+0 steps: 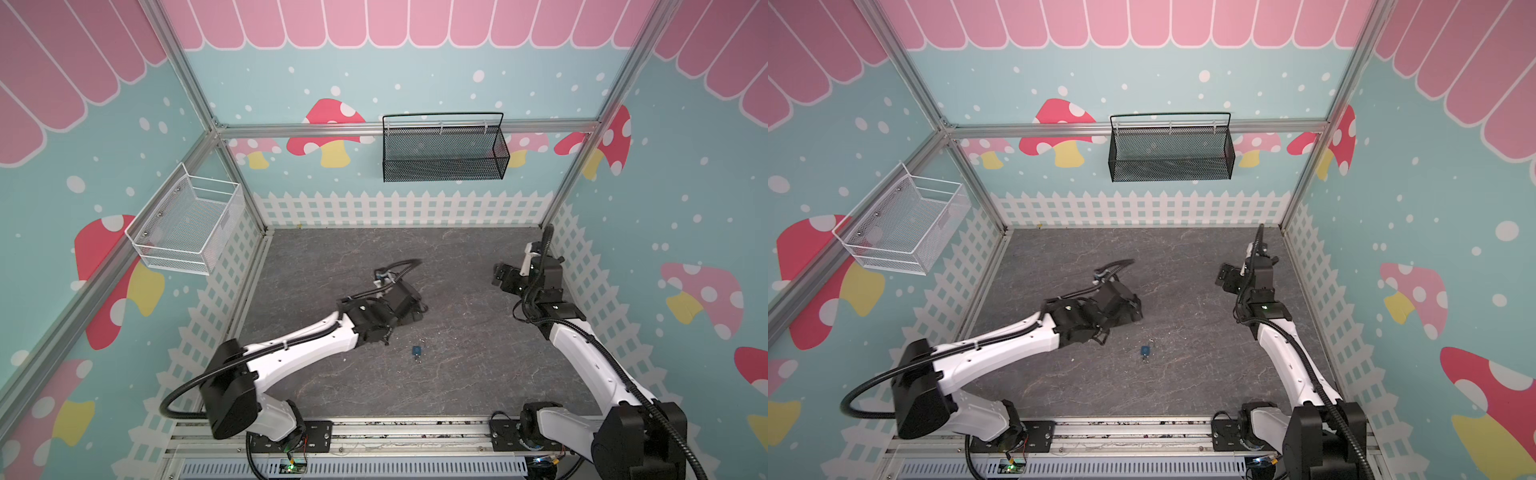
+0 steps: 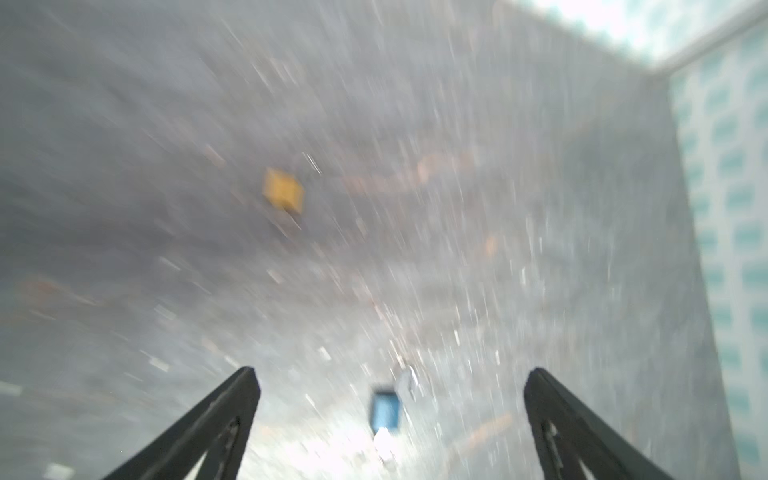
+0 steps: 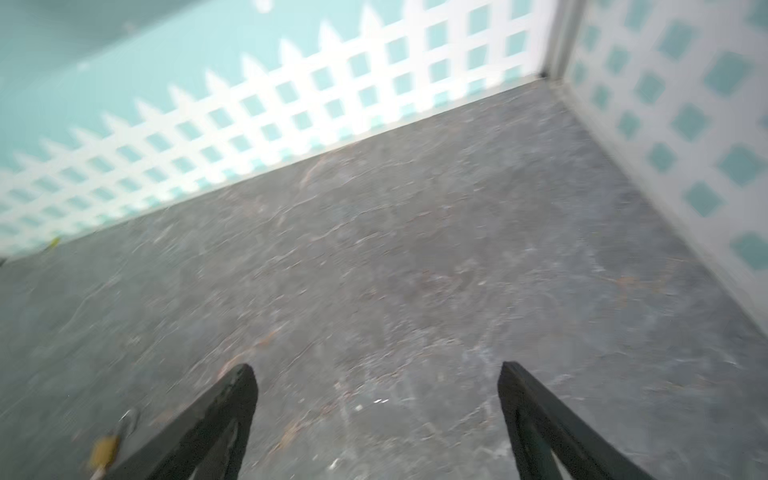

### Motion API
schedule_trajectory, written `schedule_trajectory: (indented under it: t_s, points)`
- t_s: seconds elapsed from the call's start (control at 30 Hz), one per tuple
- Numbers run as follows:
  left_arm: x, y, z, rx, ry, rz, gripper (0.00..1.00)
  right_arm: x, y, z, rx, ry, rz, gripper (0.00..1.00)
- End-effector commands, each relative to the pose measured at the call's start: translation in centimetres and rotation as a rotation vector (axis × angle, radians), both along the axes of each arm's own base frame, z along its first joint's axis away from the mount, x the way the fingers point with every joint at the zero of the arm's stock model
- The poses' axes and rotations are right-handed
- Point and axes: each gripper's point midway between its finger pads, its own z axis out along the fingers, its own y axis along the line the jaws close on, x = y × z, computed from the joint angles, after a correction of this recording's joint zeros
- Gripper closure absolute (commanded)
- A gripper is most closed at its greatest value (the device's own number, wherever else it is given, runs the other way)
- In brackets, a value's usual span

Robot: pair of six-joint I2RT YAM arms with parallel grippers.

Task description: Unlock with the key

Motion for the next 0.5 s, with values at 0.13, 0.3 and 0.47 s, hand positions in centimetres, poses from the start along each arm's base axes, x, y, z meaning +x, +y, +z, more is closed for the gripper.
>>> schedule_trajectory:
  t_s: [0.13,0.3,0.47]
  points:
    - [3.9,21.4,0.1,0.513,-0.131,0.391,0.0,-2.0,-8.5,-4.5,-0.3,-0.02,-0.403,0.05]
    - [4.6,27.4,-3.0,0.578,-0.207,0.49,0.0,-1.3,-7.7,-7.0,-0.347,-0.103,-0.335,0.06]
    - [6.4,27.4,-5.5,0.531,-0.365,0.416,0.0,0.0,-5.2,-6.6,-0.399,-0.211,-0.139,0.08]
